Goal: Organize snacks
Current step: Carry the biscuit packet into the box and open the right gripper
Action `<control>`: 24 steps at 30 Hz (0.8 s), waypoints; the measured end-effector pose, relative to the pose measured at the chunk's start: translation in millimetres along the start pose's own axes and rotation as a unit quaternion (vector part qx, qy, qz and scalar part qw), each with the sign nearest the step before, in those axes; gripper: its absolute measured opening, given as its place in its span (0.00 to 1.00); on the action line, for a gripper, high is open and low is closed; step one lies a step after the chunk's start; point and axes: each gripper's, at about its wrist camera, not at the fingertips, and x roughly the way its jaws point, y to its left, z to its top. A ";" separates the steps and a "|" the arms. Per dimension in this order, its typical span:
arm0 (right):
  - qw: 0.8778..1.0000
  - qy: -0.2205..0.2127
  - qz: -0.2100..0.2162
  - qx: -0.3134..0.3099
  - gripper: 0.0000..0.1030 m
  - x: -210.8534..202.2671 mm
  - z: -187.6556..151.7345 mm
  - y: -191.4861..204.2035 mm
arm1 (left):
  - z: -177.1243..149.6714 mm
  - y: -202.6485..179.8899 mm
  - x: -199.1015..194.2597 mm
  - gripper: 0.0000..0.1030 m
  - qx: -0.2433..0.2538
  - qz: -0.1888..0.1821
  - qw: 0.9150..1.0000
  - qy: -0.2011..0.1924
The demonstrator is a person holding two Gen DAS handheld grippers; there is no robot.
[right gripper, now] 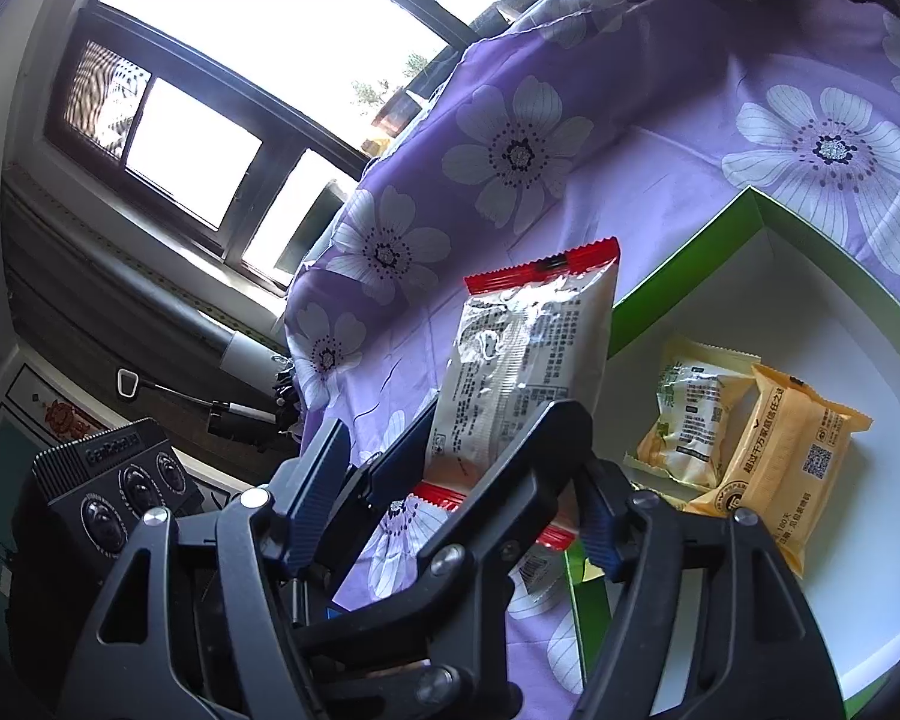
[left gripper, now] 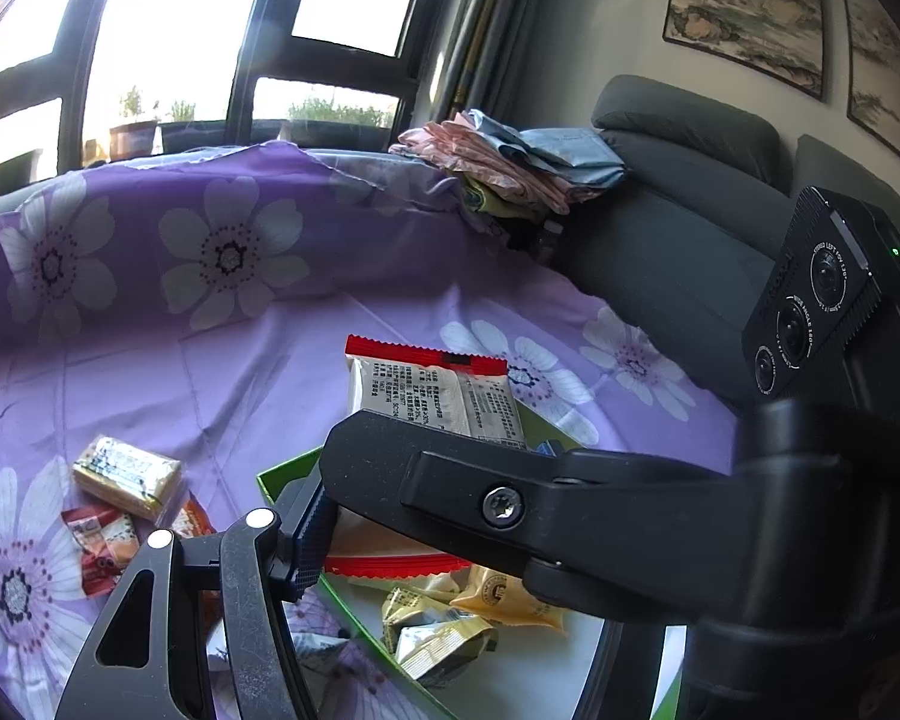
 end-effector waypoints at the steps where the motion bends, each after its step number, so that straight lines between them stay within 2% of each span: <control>1: 1.000 -0.001 -0.001 0.001 0.69 -0.8 0.6 -1.3 | 0.1 -0.9 1.7 0.61 -0.001 -0.002 1.000 0.002; 10: 0.999 -0.001 -0.029 0.023 0.70 -5.8 3.5 -21.4 | -4.4 -4.5 21.5 0.61 -0.018 -0.025 0.999 0.030; 14: 0.996 -0.012 -0.079 0.032 0.76 -8.3 5.0 -27.8 | -9.2 0.8 28.0 0.61 -0.039 -0.036 0.997 0.049; 17: 0.994 -0.016 -0.105 0.037 0.77 -10.1 6.0 -31.9 | -12.4 4.2 24.6 0.61 -0.049 -0.038 0.997 0.051; 21: 0.992 -0.024 -0.116 0.034 0.84 -12.9 5.9 -28.9 | -12.3 10.8 14.4 0.62 -0.063 -0.038 0.996 0.052; 24: 0.992 -0.031 -0.117 0.027 0.86 -12.6 5.0 -23.3 | -12.8 19.7 0.4 0.70 -0.071 -0.024 0.996 0.044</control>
